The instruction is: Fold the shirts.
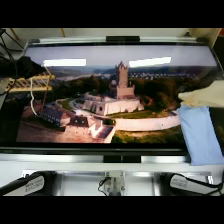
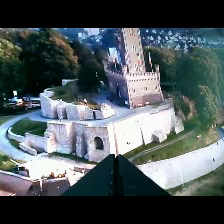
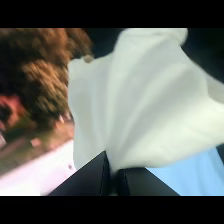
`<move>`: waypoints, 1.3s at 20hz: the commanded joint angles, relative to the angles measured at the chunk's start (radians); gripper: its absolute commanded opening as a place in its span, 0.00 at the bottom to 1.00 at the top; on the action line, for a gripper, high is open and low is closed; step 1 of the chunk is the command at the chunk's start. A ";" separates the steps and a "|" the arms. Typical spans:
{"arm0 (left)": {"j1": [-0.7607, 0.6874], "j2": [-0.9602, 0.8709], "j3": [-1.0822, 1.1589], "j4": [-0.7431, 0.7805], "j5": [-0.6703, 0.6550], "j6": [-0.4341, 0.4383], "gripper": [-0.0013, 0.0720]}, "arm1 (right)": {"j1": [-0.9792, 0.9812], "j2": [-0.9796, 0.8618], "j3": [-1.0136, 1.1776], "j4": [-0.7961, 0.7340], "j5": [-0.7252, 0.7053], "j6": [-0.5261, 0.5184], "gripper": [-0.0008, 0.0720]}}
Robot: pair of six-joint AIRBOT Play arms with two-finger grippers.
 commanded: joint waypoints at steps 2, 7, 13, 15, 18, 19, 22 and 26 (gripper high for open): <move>-0.001 0.000 0.000 0.000 0.005 0.001 0.06 | -0.098 0.028 -0.022 -0.084 0.220 0.059 0.08; -0.001 0.000 0.000 0.000 0.005 0.011 0.07 | -0.261 0.163 -0.350 -0.084 0.222 0.031 0.08; -0.002 0.000 0.000 -0.003 0.019 0.011 0.06 | -0.413 0.214 -0.744 -0.175 0.132 -0.002 0.08; -0.002 0.000 0.000 -0.003 0.019 0.011 0.07 | -0.415 0.214 -0.793 -0.224 0.052 -0.006 0.10; -0.002 0.000 0.000 -0.003 0.019 0.011 0.07 | -0.415 0.214 -0.798 -0.198 -0.097 -0.017 0.88; -0.002 0.000 0.000 -0.003 0.020 0.011 0.07 | -0.414 0.214 -0.792 -0.173 -0.122 -0.036 0.88; -0.023 -0.008 0.000 0.057 0.023 0.011 0.06 | -0.408 0.214 -0.665 -0.042 -0.235 -0.082 0.88; -0.238 -0.053 0.016 0.620 0.004 -0.151 0.06 | -0.182 0.214 -0.400 0.103 -0.491 -0.086 0.87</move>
